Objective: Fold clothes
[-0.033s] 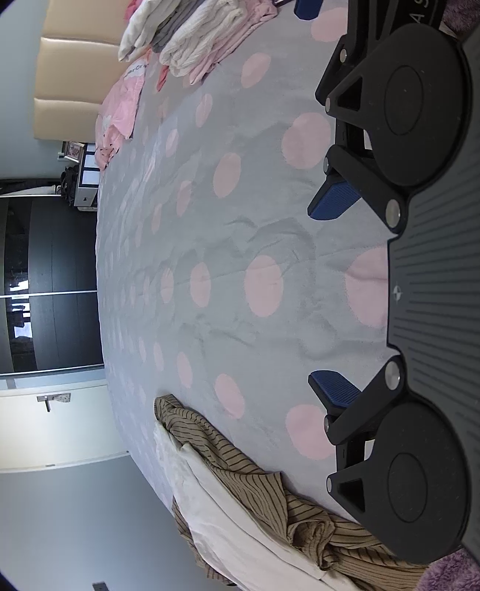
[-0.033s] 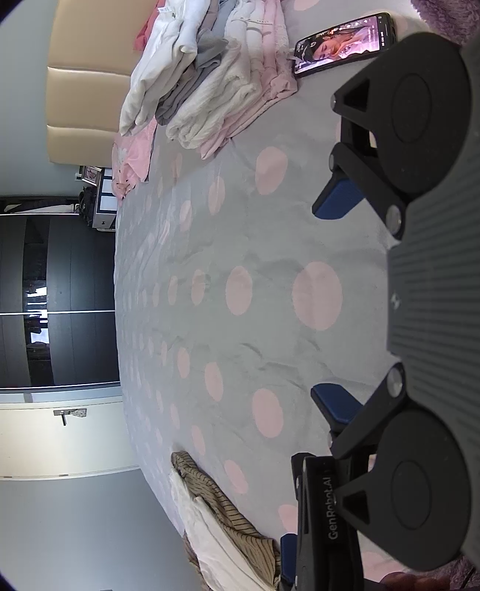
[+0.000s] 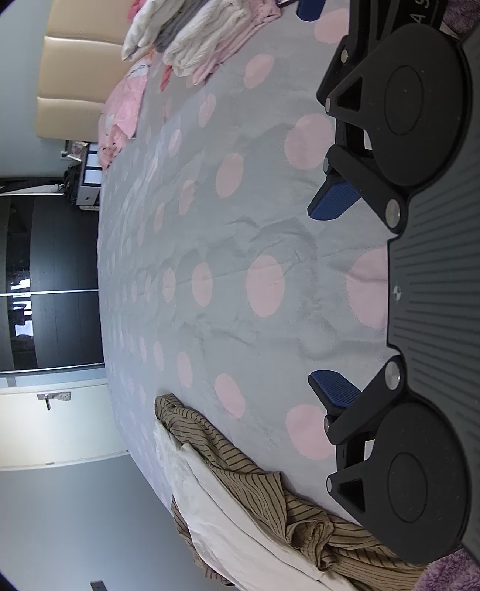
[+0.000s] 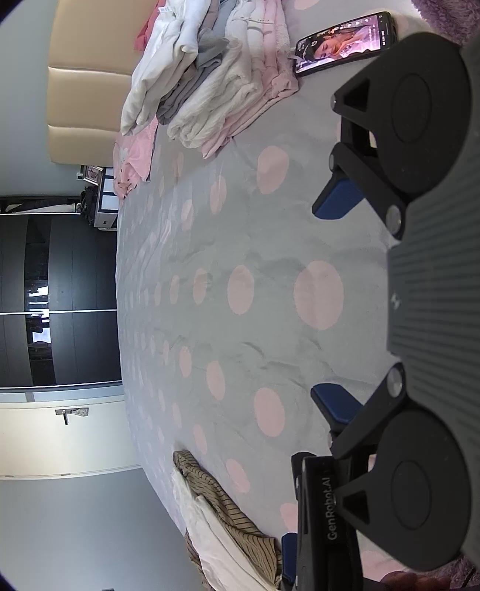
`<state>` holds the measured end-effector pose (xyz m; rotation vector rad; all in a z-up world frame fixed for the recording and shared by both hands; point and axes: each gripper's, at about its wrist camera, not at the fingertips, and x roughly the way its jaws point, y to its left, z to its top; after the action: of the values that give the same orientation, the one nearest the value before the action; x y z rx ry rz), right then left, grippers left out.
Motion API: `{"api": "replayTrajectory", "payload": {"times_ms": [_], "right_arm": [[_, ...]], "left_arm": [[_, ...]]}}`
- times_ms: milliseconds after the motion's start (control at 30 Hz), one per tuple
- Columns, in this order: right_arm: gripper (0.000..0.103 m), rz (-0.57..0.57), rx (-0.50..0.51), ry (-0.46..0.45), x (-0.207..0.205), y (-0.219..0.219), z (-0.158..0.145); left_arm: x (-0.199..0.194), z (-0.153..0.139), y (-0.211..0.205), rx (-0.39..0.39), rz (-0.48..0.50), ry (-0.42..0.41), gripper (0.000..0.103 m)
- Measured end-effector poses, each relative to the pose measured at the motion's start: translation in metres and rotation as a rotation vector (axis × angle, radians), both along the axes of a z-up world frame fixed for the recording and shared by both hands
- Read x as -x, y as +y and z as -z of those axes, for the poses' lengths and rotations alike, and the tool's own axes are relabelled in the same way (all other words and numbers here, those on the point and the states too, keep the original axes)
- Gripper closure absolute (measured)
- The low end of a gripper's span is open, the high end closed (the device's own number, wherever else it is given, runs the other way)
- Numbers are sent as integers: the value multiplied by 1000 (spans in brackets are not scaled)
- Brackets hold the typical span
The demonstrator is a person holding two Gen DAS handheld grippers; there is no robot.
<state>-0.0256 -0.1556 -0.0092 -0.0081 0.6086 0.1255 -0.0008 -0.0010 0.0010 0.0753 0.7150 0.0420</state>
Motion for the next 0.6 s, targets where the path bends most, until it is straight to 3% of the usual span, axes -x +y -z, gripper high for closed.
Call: {"api": "replayTrajectory", "payload": {"times_ms": [300,600], "right_arm": [[6,-73,43,-61,12,7,-5],[6,-41,21,-70,7,4,-6]], "left_arm": [[1,-6,0,54,-19,-33,14],[3,-10,1,97,3,-58,14]]}}
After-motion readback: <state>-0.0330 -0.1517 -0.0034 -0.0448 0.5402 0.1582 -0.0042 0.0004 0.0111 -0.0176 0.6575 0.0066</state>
